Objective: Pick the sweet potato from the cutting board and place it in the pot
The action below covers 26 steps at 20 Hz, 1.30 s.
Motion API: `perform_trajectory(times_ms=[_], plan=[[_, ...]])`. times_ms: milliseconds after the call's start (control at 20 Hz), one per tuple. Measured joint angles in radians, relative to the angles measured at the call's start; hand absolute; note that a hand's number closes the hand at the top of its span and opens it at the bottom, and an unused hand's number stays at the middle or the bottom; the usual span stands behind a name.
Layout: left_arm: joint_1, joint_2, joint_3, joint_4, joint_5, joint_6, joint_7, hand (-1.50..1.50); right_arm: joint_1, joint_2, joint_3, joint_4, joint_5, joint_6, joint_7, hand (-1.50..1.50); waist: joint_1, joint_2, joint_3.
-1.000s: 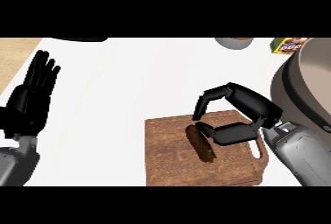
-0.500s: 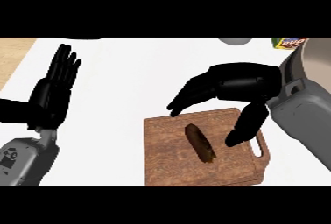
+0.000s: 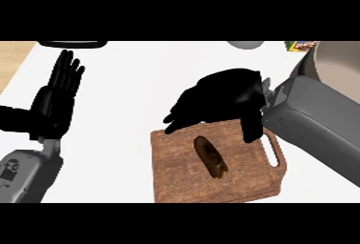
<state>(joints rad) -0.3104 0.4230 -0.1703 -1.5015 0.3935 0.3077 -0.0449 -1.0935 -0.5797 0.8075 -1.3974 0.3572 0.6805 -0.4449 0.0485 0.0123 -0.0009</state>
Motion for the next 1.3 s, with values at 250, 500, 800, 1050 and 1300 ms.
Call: perform_trajectory(times_ms=[250,500,800,1050,1300], plan=[[0.005,-0.005,0.015,-0.012,-0.011,0.012,0.021,0.00,-0.022,0.072,0.097,0.036,0.112,-0.015,0.007,-1.50,-0.021,-0.007,0.000],[0.013,-0.016,0.034,0.000,-0.023,0.000,0.013,0.00,-0.013,0.136,0.153,0.083,0.202,-0.006,0.037,-1.50,-0.033,-0.010,0.000],[0.038,-0.022,0.050,-0.026,-0.036,-0.015,0.023,0.00,0.041,0.149,0.186,0.118,0.291,-0.003,0.036,-1.50,-0.039,-0.011,0.001],[0.039,-0.036,0.066,-0.021,-0.052,-0.024,0.025,0.00,0.084,0.173,0.207,0.166,0.370,-0.048,-0.012,-1.50,-0.040,-0.011,0.001],[0.031,-0.041,0.095,-0.005,-0.056,-0.052,0.026,0.00,0.150,0.188,0.197,0.154,0.423,-0.082,-0.042,-1.50,-0.044,-0.012,0.001]])
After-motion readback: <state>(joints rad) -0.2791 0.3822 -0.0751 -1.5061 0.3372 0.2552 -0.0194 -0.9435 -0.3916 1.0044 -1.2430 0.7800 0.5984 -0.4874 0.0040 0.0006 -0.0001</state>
